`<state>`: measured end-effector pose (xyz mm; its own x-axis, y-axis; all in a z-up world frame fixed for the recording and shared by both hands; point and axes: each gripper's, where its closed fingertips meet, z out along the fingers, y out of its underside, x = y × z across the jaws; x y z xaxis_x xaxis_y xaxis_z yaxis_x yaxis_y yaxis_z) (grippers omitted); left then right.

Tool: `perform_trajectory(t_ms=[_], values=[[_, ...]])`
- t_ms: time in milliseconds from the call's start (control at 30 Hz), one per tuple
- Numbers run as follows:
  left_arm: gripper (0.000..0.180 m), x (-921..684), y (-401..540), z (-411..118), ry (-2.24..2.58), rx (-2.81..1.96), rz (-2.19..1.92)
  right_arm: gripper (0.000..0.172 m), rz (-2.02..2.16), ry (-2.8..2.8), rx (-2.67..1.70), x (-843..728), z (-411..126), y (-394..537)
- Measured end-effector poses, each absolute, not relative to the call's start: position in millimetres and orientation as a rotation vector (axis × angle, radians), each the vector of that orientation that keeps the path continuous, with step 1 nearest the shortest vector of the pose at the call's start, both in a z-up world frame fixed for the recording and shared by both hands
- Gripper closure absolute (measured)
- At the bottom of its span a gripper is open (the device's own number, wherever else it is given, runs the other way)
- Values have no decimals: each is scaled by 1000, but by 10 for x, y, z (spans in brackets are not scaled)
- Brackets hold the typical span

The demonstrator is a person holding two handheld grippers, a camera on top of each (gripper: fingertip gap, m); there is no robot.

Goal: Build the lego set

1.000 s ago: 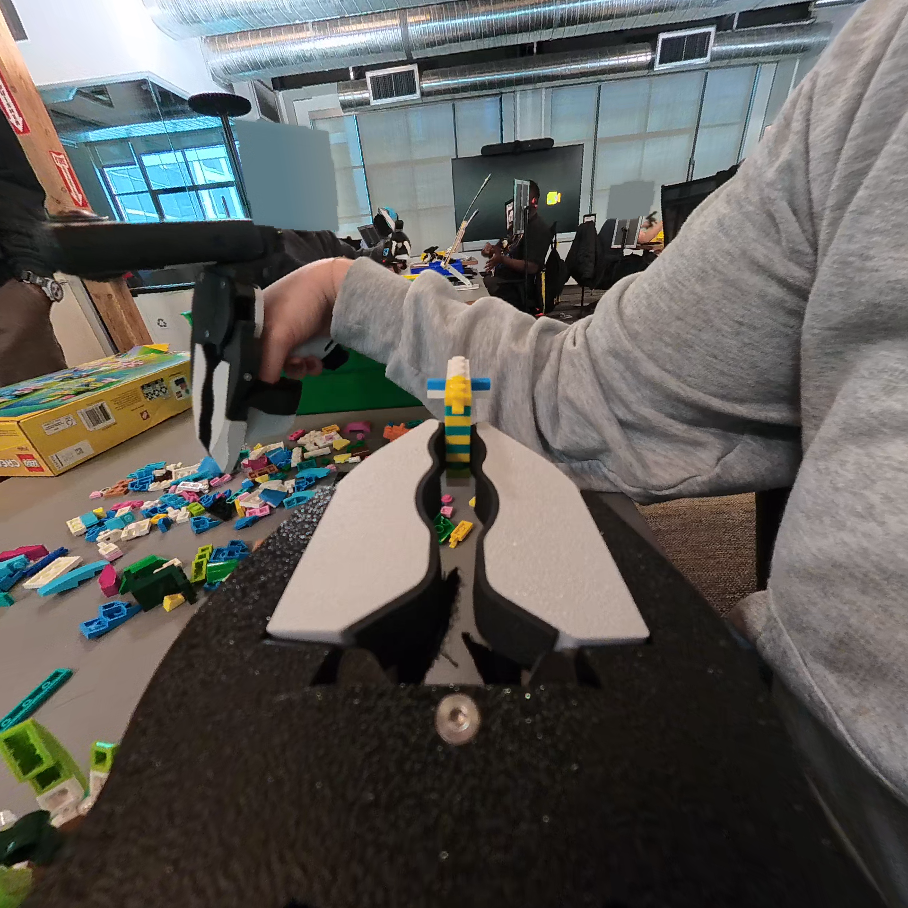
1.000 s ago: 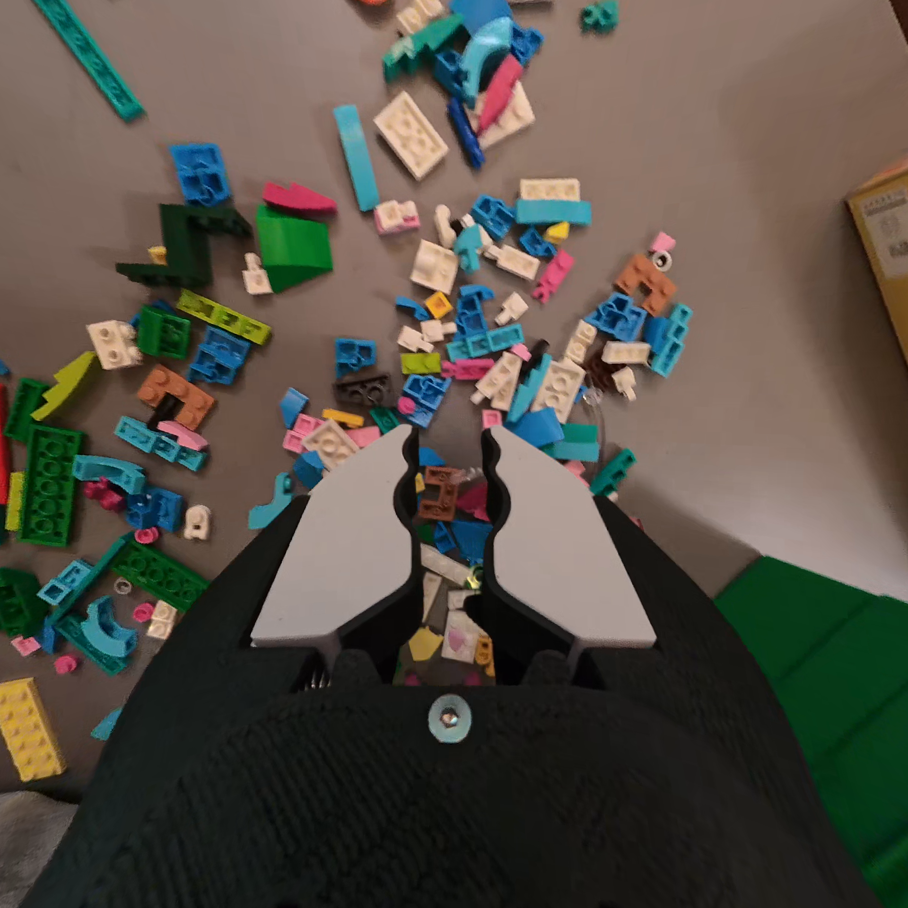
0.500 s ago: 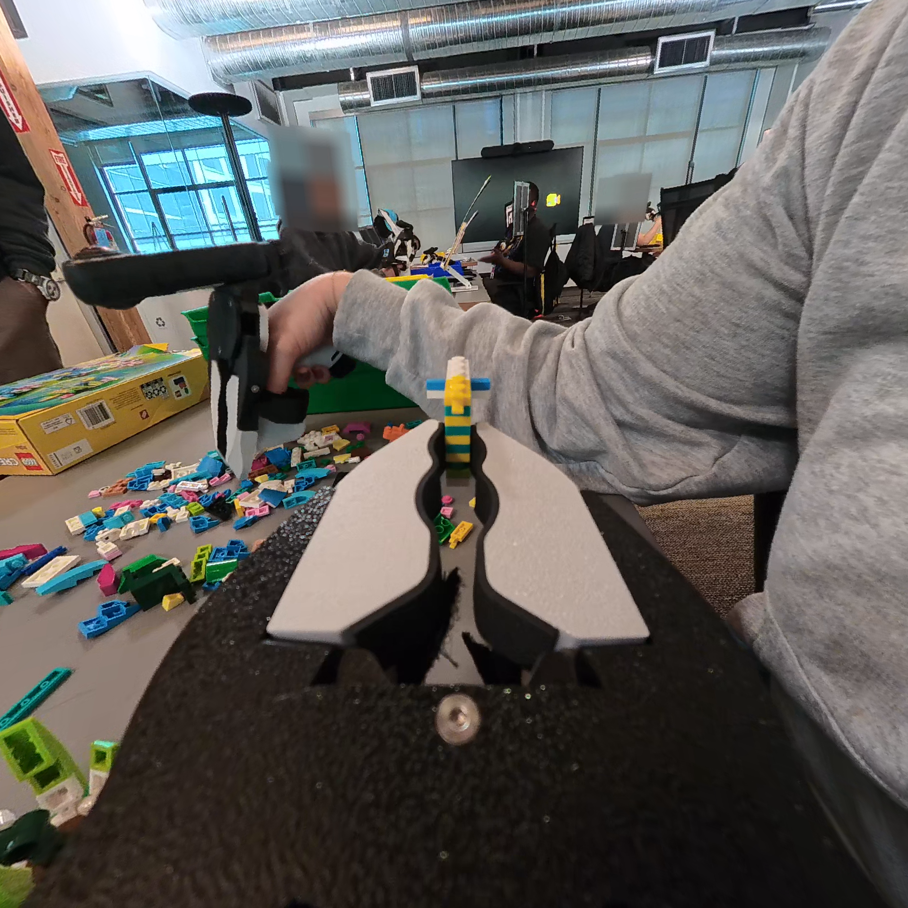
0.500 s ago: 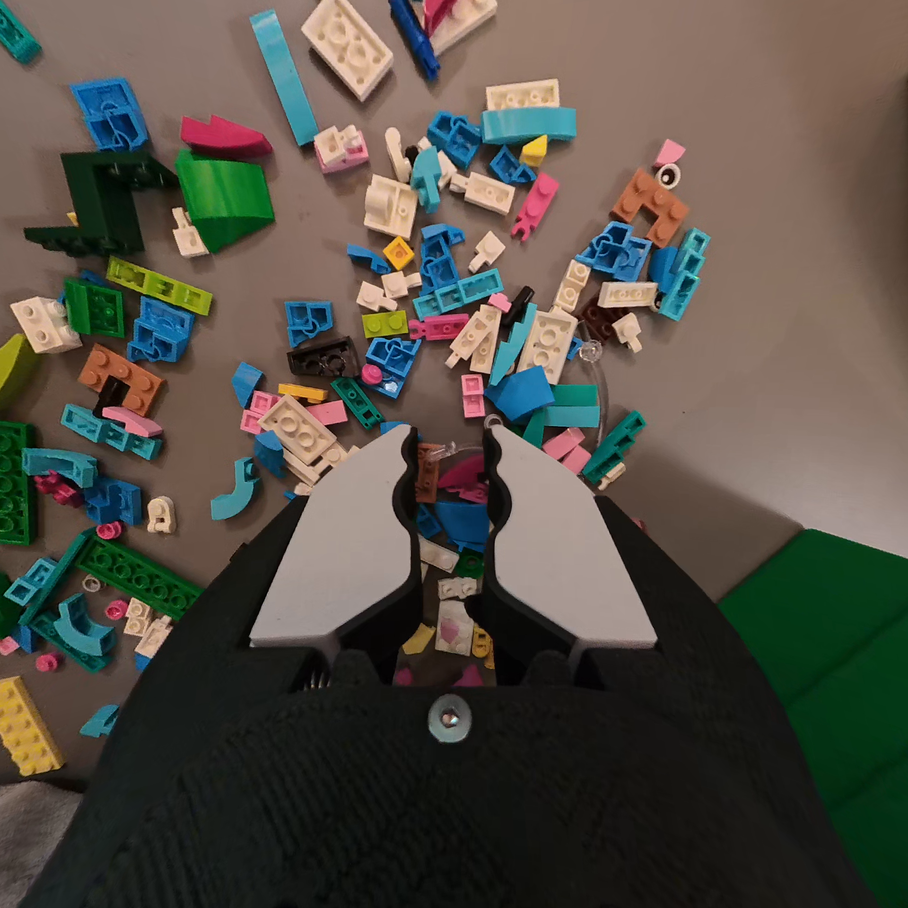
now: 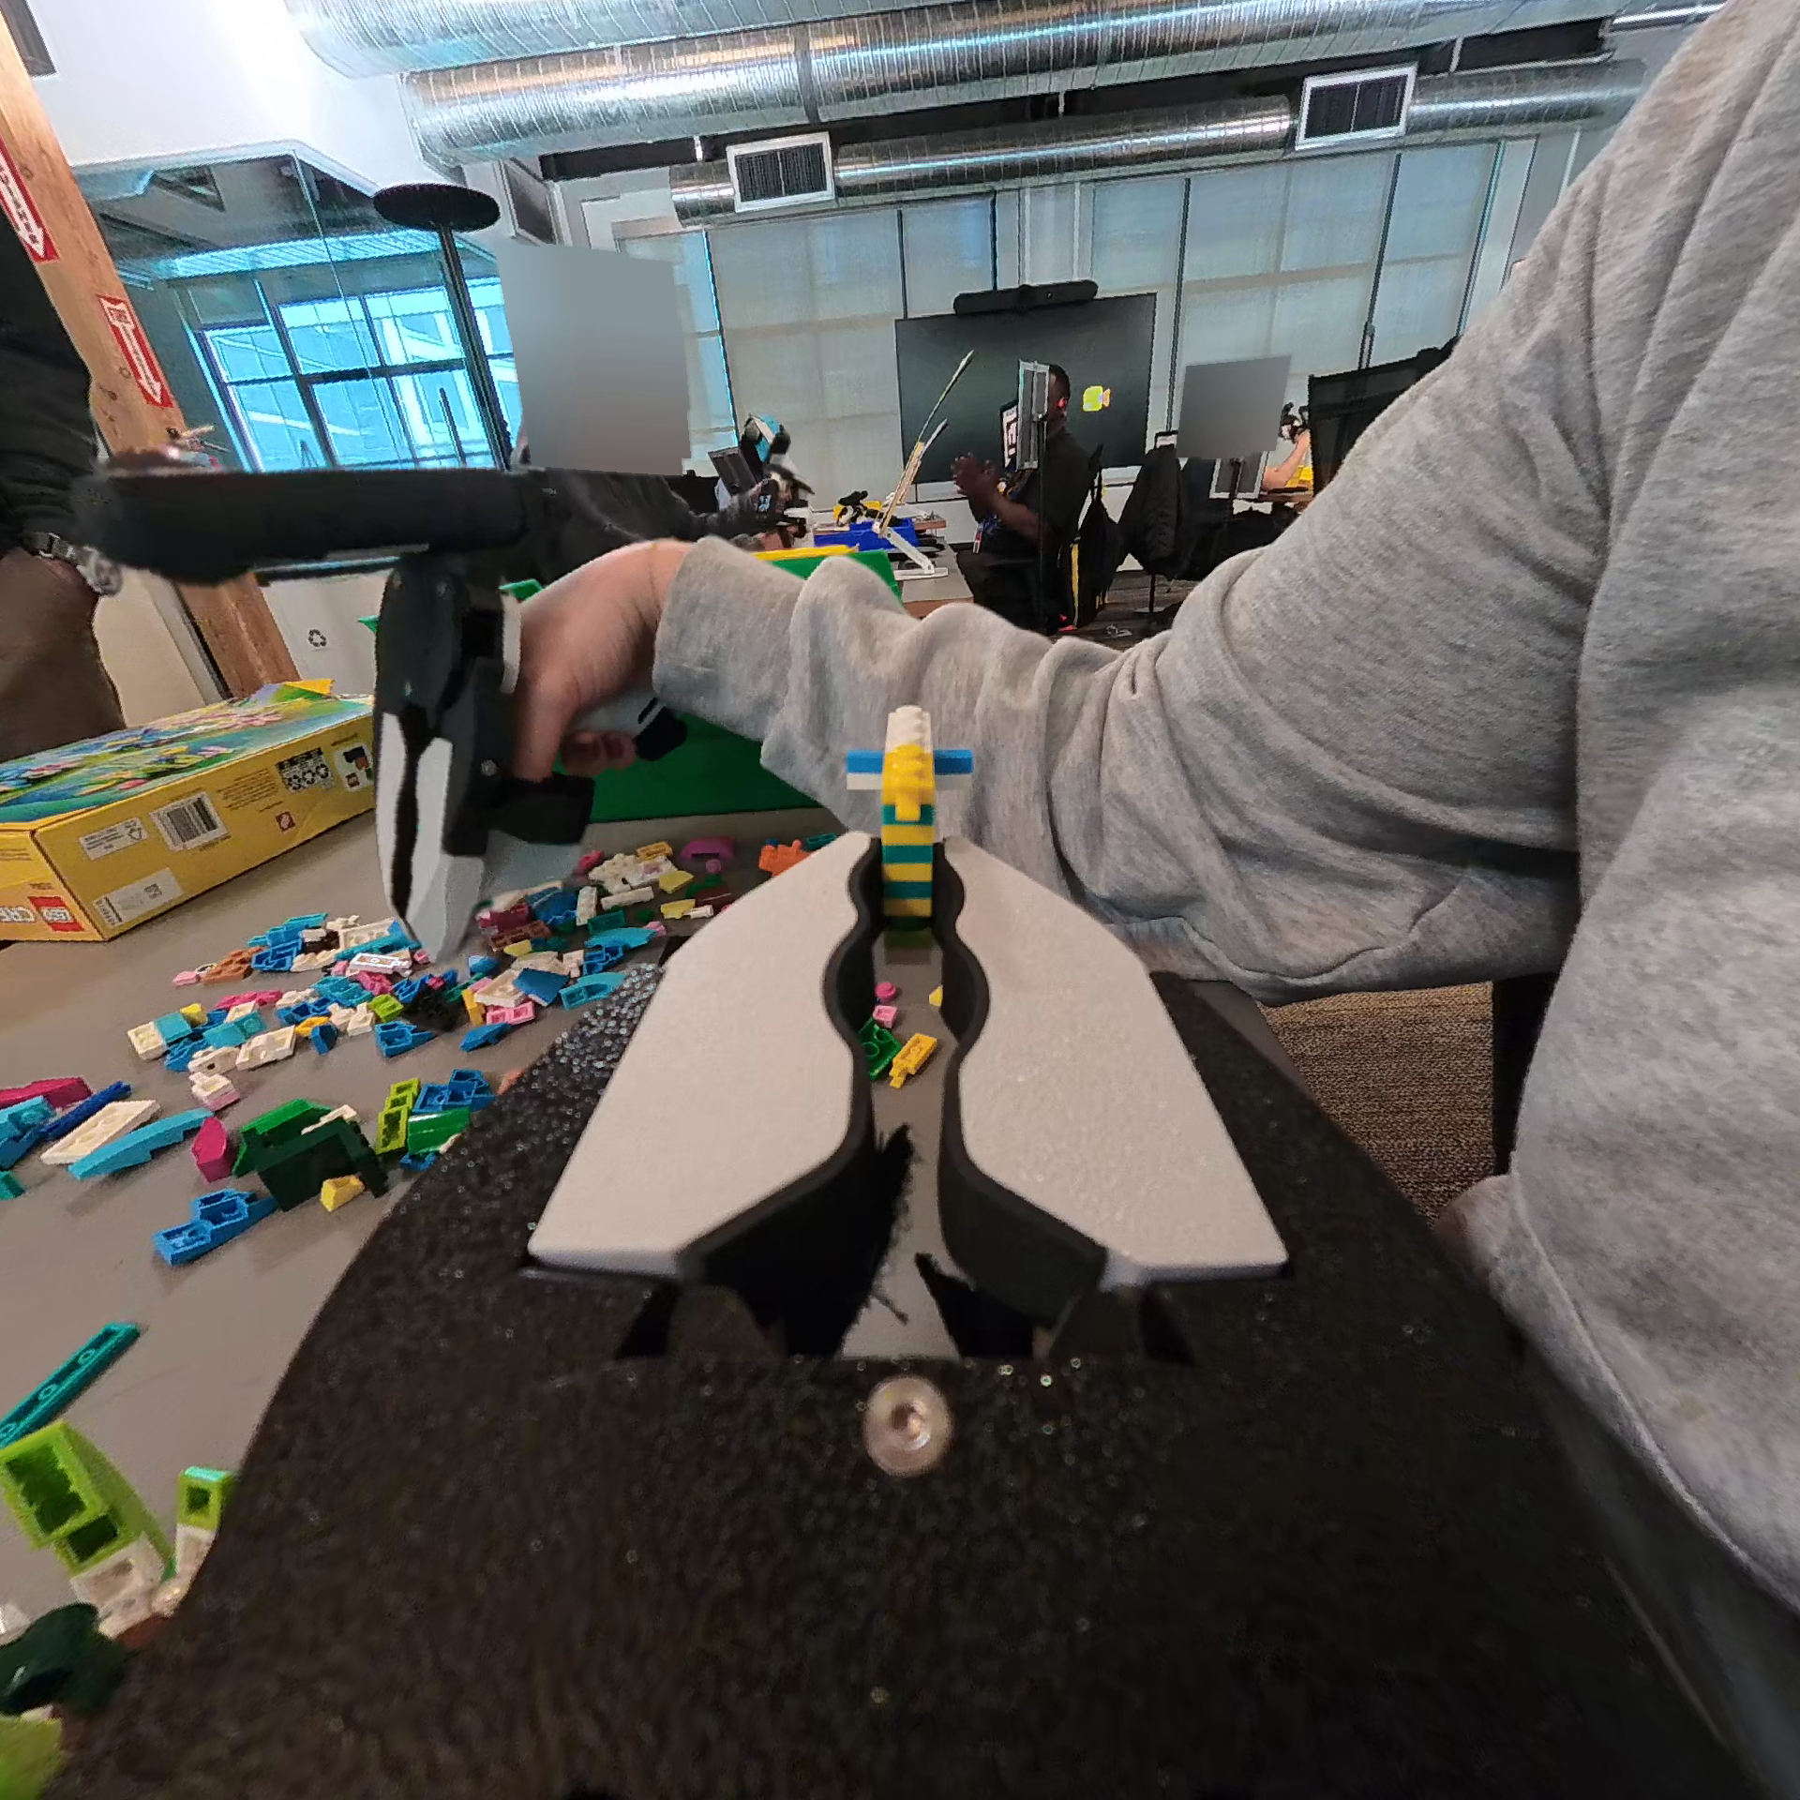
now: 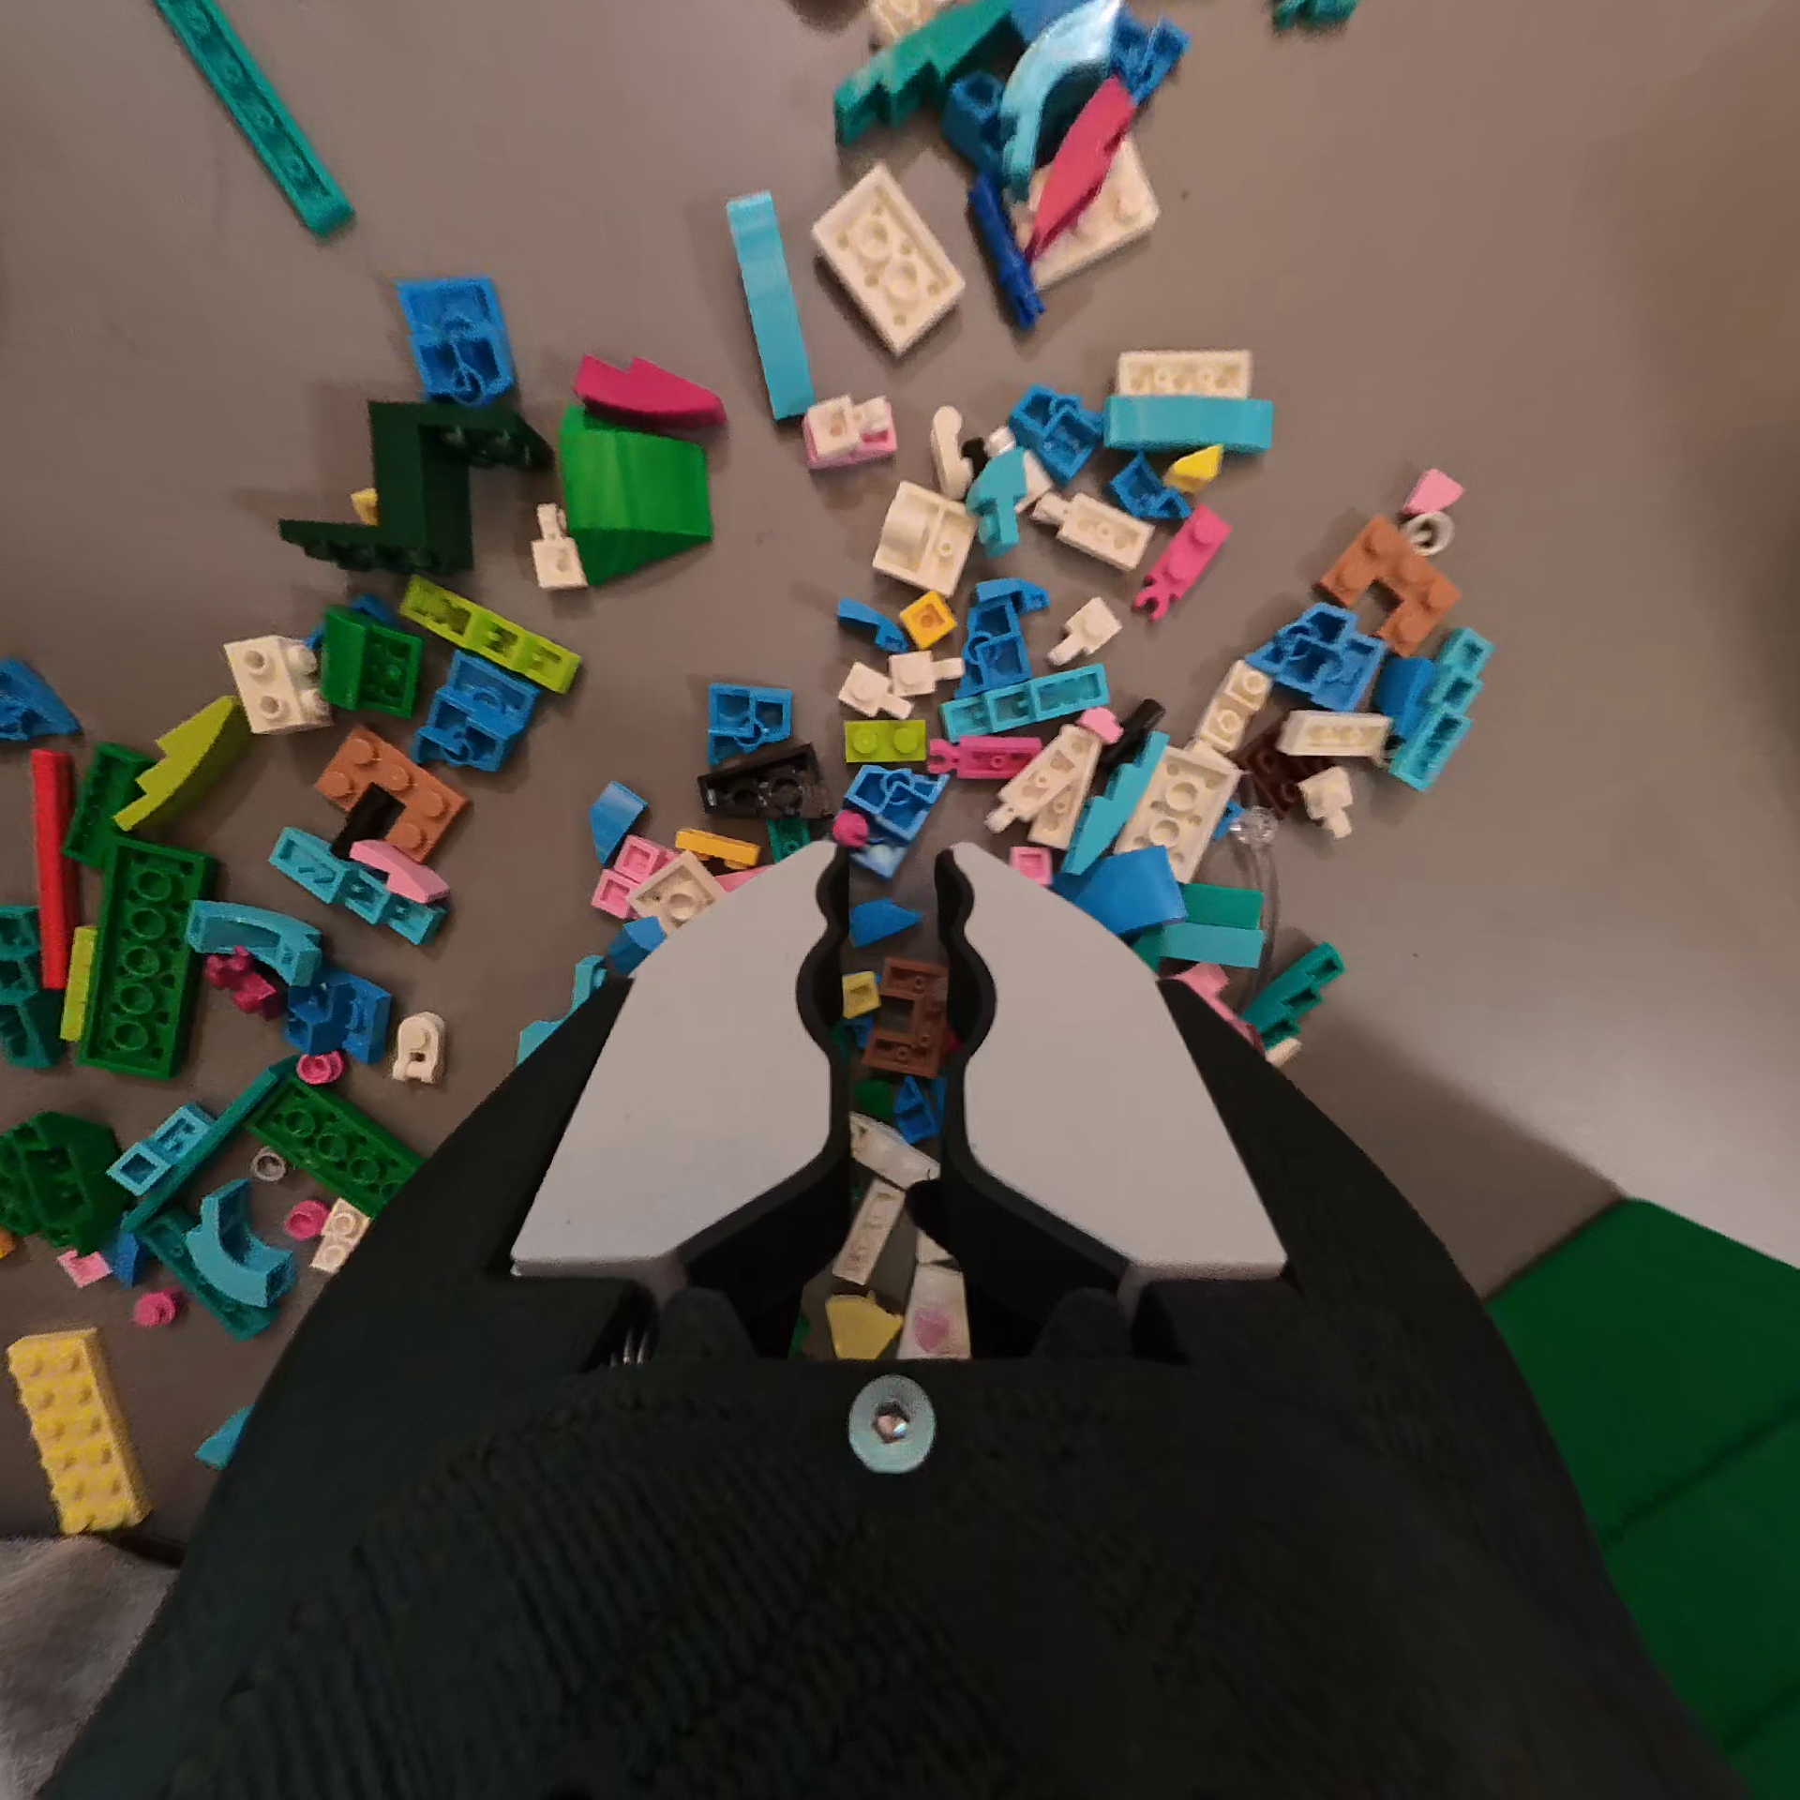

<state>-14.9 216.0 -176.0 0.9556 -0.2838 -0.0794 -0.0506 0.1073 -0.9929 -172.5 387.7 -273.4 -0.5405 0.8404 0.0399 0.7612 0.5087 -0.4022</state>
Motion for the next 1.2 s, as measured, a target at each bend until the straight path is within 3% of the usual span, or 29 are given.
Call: perform_trajectory(t_ms=[233,467,800,1200], values=[[172,-114,2132,-1780,262,-1454,-171,149,598,-2207,-1299,-2049,-2322,4092],[172,-118,2111,-1752,224,-1443,-208,154,619,-2426,-1292,-2536,-2478,3993],[172,-116,2114,-1722,202,-1434,-240,135,471,-2686,-1290,-2707,-2781,3966],[172,-98,2121,-1723,202,-1434,-243,146,394,-2746,-1268,-2713,-2822,3970]])
